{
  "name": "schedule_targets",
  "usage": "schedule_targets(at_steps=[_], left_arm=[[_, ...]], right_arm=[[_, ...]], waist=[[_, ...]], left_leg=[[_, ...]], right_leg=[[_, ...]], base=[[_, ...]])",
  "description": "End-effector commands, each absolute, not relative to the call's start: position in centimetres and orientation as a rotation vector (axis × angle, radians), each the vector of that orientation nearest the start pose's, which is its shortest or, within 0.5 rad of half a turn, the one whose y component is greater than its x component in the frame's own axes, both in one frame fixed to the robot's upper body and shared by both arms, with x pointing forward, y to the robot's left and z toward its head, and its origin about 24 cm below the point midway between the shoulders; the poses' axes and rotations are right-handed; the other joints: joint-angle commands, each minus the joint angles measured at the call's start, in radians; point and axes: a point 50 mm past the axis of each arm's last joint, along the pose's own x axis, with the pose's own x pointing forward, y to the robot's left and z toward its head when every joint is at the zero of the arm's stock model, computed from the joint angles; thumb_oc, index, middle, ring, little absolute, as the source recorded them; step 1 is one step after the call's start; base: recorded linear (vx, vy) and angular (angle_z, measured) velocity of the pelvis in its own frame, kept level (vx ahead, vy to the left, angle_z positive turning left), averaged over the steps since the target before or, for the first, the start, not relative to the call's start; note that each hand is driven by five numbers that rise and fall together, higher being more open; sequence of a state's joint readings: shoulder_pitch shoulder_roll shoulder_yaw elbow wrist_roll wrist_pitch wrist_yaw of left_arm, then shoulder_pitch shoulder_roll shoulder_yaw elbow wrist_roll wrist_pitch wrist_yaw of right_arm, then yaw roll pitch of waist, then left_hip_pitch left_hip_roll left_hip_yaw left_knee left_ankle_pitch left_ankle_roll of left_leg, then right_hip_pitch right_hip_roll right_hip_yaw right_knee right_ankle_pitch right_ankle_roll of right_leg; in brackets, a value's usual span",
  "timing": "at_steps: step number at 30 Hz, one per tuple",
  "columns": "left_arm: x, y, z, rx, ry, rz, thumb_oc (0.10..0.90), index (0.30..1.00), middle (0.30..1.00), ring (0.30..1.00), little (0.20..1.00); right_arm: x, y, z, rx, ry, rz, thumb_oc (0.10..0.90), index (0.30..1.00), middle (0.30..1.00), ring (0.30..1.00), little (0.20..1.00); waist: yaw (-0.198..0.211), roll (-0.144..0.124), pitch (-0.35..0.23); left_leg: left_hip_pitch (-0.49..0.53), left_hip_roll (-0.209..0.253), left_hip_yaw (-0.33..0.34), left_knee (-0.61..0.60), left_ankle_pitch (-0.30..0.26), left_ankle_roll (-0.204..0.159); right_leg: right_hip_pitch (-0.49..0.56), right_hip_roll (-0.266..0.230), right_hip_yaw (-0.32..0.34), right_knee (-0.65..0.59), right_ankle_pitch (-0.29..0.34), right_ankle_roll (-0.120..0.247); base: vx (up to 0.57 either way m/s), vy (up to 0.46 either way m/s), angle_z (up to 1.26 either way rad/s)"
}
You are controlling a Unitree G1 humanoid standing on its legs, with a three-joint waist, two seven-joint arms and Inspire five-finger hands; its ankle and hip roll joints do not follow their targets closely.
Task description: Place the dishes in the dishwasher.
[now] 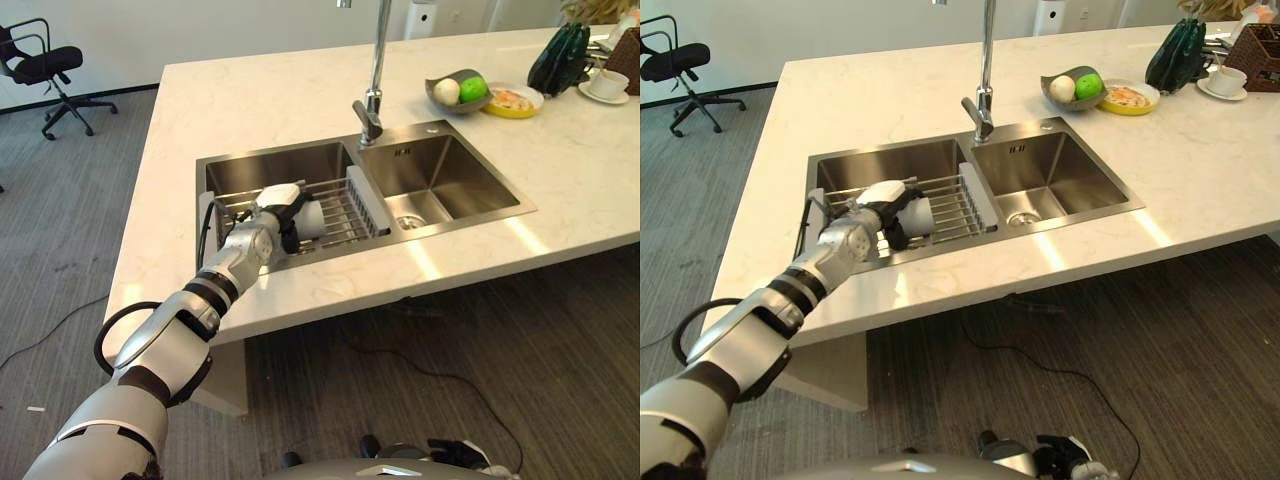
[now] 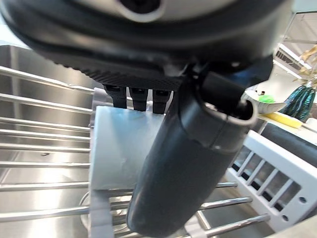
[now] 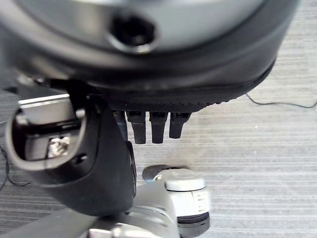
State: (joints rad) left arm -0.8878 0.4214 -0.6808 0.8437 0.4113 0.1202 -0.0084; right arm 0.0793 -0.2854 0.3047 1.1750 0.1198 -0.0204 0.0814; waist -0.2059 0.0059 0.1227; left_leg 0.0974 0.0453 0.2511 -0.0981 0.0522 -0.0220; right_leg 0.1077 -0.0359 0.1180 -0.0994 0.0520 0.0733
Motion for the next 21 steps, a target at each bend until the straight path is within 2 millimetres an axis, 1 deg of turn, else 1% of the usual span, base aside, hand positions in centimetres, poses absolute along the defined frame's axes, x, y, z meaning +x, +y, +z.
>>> schedule_targets(at_steps=[1, 3, 4, 6, 7, 8, 9, 10, 13, 14, 16, 17, 19, 20, 21], left_arm=[[41.5, 13.7, 16.3, 1.314, -0.043, -0.149, 0.8, 0.9, 0.9, 0.9, 0.9], [41.5, 13.6, 16.0, 1.318, -0.023, -0.161, 0.8, 0.9, 0.9, 0.9, 0.9], [41.5, 13.3, 15.5, 1.338, 0.0, -0.191, 0.8, 0.9, 0.9, 0.9, 0.9], [41.5, 13.0, 15.4, 1.347, 0.004, -0.208, 0.8, 0.9, 0.9, 0.9, 0.9], [41.4, 12.5, 15.1, 1.364, 0.008, -0.24, 0.8, 0.9, 0.9, 0.9, 0.9], [41.4, 12.5, 15.1, 1.364, 0.008, -0.24, 0.8, 0.9, 0.9, 0.9, 0.9], [41.3, 12.0, 14.8, 1.401, 0.012, -0.278, 0.8, 0.9, 0.9, 0.9, 0.9], [41.0, 11.6, 14.8, 1.392, -0.019, -0.295, 0.4, 0.3, 0.3, 0.3, 0.3], [40.8, 11.2, 14.8, 1.389, -0.056, -0.314, 0.4, 0.3, 0.3, 0.3, 0.3], [40.6, 10.8, 15.2, 1.4, -0.096, -0.316, 0.4, 0.3, 0.3, 0.3, 0.3], [40.1, 10.4, 15.6, 1.368, -0.213, -0.298, 0.4, 0.3, 0.3, 0.3, 0.3], [40.0, 10.5, 15.6, 1.368, -0.212, -0.297, 0.4, 0.3, 0.3, 0.3, 0.3], [39.1, 9.8, 17.6, 1.277, -0.428, -0.233, 0.4, 0.3, 0.3, 0.3, 0.3], [38.7, 10.2, 16.8, 1.264, -0.417, -0.245, 0.4, 0.3, 0.3, 0.3, 0.3], [38.1, 10.4, 17.2, 1.188, -0.482, -0.22, 0.4, 0.3, 0.3, 0.3, 0.3]], right_arm=[[4.7, -22.6, -16.8, -0.271, 1.333, 0.193, 0.8, 0.9, 0.9, 0.9, 0.9], [4.7, -22.5, -16.8, -0.27, 1.339, 0.194, 0.8, 0.9, 0.9, 0.9, 0.9], [4.5, -22.5, -16.9, -0.263, 1.351, 0.197, 0.8, 0.9, 0.9, 0.9, 0.9], [4.5, -22.5, -16.9, -0.262, 1.356, 0.199, 0.8, 0.9, 0.9, 0.9, 0.9], [4.3, -22.4, -16.9, -0.259, 1.364, 0.204, 0.8, 0.9, 0.9, 0.9, 0.9], [4.3, -22.4, -16.9, -0.259, 1.364, 0.204, 0.8, 0.9, 0.9, 0.9, 0.9], [4.4, -22.6, -16.9, -0.264, 1.367, 0.204, 0.8, 0.9, 0.9, 0.9, 0.9], [4.5, -22.6, -16.9, -0.259, 1.36, 0.2, 0.8, 0.9, 0.9, 0.9, 0.9], [4.6, -22.4, -16.9, -0.258, 1.355, 0.201, 0.8, 0.9, 0.9, 0.9, 0.9], [4.8, -22.4, -16.9, -0.26, 1.349, 0.2, 0.8, 0.9, 0.9, 0.9, 0.9], [5.0, -22.5, -16.8, -0.265, 1.329, 0.197, 0.8, 0.9, 0.9, 0.9, 0.9], [5.0, -22.5, -16.8, -0.265, 1.329, 0.198, 0.8, 0.9, 0.9, 0.9, 0.9], [5.2, -22.3, -16.7, -0.262, 1.298, 0.194, 0.8, 0.9, 0.9, 0.9, 0.9], [5.4, -22.4, -16.7, -0.265, 1.287, 0.192, 0.8, 0.9, 0.9, 0.9, 0.9], [5.5, -22.4, -16.6, -0.272, 1.274, 0.191, 0.8, 0.9, 0.9, 0.9, 0.9]], waist=[[0.015, 0.042, -0.014], [0.016, 0.043, -0.012], [0.016, 0.046, -0.01], [0.017, 0.046, -0.009], [0.017, 0.048, -0.008], [0.017, 0.048, -0.008], [0.015, 0.05, -0.007], [0.018, 0.05, -0.005], [0.021, 0.052, -0.005], [0.022, 0.051, -0.005], [0.022, 0.048, -0.006], [0.021, 0.048, -0.007], [0.022, 0.041, -0.009], [0.017, 0.038, -0.012], [0.016, 0.035, -0.015]], left_leg=[[0.065, -0.02, -0.035, 0.011, -0.081, -0.032], [0.064, -0.021, -0.034, 0.011, -0.081, -0.032], [0.063, -0.021, -0.035, 0.011, -0.081, -0.032], [0.063, -0.022, -0.035, 0.011, -0.081, -0.031], [0.062, -0.024, -0.037, 0.011, -0.081, -0.03], [0.062, -0.024, -0.037, 0.011, -0.081, -0.03], [0.061, -0.024, -0.037, 0.011, -0.083, -0.03], [0.061, -0.025, -0.036, 0.011, -0.084, -0.03], [0.061, -0.026, -0.037, 0.011, -0.085, -0.029], [0.06, -0.027, -0.037, 0.011, -0.086, -0.029], [0.061, -0.026, -0.038, 0.011, -0.088, -0.029], [0.061, -0.026, -0.038, 0.011, -0.088, -0.029], [0.061, -0.026, -0.041, 0.011, -0.089, -0.029], [0.063, -0.026, -0.04, 0.011, -0.091, -0.03], [0.063, -0.026, -0.039, 0.011, -0.091, -0.031]], right_leg=[[-0.019, 0.022, -0.059, 0.03, -0.033, 0.042], [-0.02, 0.022, -0.059, 0.03, -0.033, 0.042], [-0.021, 0.021, -0.059, 0.031, -0.033, 0.042], [-0.021, 0.021, -0.059, 0.031, -0.032, 0.042], [-0.021, 0.02, -0.059, 0.031, -0.032, 0.043], [-0.021, 0.02, -0.059, 0.031, -0.032, 0.043], [-0.022, 0.019, -0.059, 0.031, -0.031, 0.044], [-0.023, 0.018, -0.059, 0.031, -0.031, 0.045], [-0.022, 0.016, -0.062, 0.033, -0.032, 0.045], [-0.021, 0.016, -0.063, 0.033, -0.032, 0.045], [-0.02, 0.015, -0.063, 0.034, -0.033, 0.045], [-0.02, 0.015, -0.064, 0.034, -0.033, 0.045], [-0.019, 0.015, -0.065, 0.033, -0.034, 0.045], [-0.018, 0.015, -0.064, 0.033, -0.035, 0.046], [-0.018, 0.015, -0.062, 0.033, -0.035, 0.046]], base=[[0.0, 0.0, 0.0], [0.0, 0.0, 0.0], [0.0, 0.0, 0.0], [0.0, 0.0, 0.0], [0.0, 0.0, 0.0], [0.0, 0.0, 0.0], [0.0, 0.0, 0.0], [0.0, 0.0, 0.0], [0.0, 0.0, 0.0], [0.0, 0.0, 0.0], [0.0, 0.0, 0.0], [0.0, 0.0, 0.0], [0.0, 0.0, 0.0], [0.0, 0.0, 0.0], [0.0, 0.0, 0.0]])
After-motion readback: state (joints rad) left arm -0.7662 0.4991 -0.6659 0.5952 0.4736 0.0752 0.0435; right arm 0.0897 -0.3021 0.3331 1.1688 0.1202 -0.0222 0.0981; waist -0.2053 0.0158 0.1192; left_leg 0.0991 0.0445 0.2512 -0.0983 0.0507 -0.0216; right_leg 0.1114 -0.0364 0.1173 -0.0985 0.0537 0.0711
